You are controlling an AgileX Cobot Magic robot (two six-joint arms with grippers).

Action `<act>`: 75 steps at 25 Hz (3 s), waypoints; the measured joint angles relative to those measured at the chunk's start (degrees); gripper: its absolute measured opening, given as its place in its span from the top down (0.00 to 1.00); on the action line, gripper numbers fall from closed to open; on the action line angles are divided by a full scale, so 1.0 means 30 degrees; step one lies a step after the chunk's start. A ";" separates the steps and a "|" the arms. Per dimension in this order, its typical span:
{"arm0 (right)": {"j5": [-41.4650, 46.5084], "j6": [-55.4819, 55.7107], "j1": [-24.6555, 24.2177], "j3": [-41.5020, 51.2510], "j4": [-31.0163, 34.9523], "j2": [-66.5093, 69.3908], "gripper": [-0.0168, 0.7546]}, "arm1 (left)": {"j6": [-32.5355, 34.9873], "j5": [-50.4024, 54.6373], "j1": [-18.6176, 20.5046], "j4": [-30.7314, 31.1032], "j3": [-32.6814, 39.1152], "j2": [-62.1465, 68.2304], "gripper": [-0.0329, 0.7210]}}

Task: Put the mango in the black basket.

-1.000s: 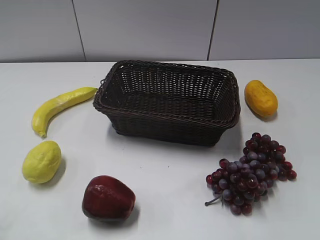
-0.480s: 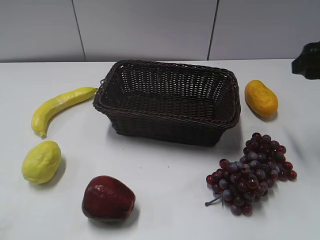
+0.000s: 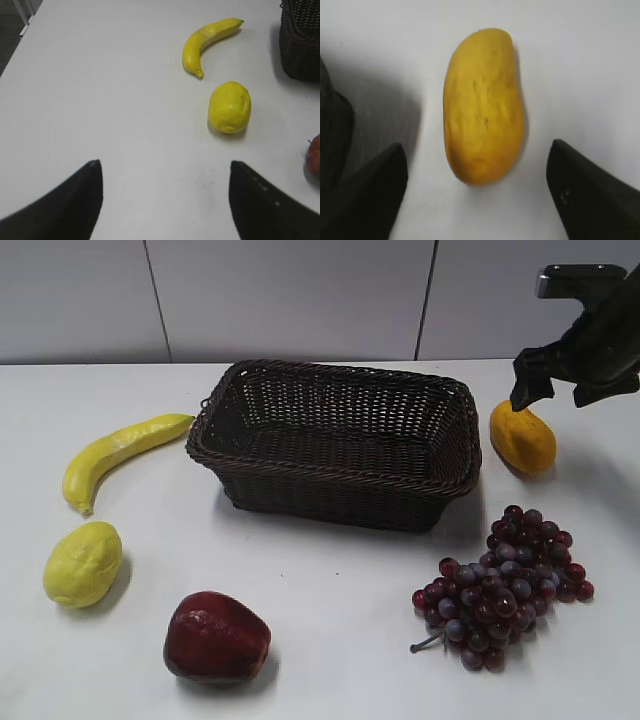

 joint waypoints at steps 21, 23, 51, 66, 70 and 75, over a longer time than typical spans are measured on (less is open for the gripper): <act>0.1461 -0.0111 0.0000 -0.3473 -0.0150 0.4813 0.23 | 0.0000 0.0000 0.0000 0.0000 0.0000 0.0000 0.17; 0.2518 -0.0111 0.0000 -0.4556 -0.0167 0.4813 0.23 | 0.0000 0.0000 0.0000 0.0000 0.0000 0.0000 0.17; 0.8061 -0.1760 0.7323 -0.9659 0.1205 0.3695 0.23 | 0.0000 0.0000 0.0000 0.0000 0.0000 0.0000 0.17; 0.8303 -0.1743 0.7531 -0.9475 0.0548 0.5512 0.13 | 0.0000 0.0000 0.0000 0.0000 0.0000 0.0000 0.17; 0.8479 -0.1743 0.7335 -0.9511 -0.0248 0.3394 0.14 | 0.0000 0.0000 0.0000 0.0000 0.0000 0.0000 0.17; 0.9706 -0.1743 0.7174 -0.9613 -0.1310 -0.0297 0.18 | 0.0000 0.0000 0.0000 0.0000 0.0000 0.0000 0.17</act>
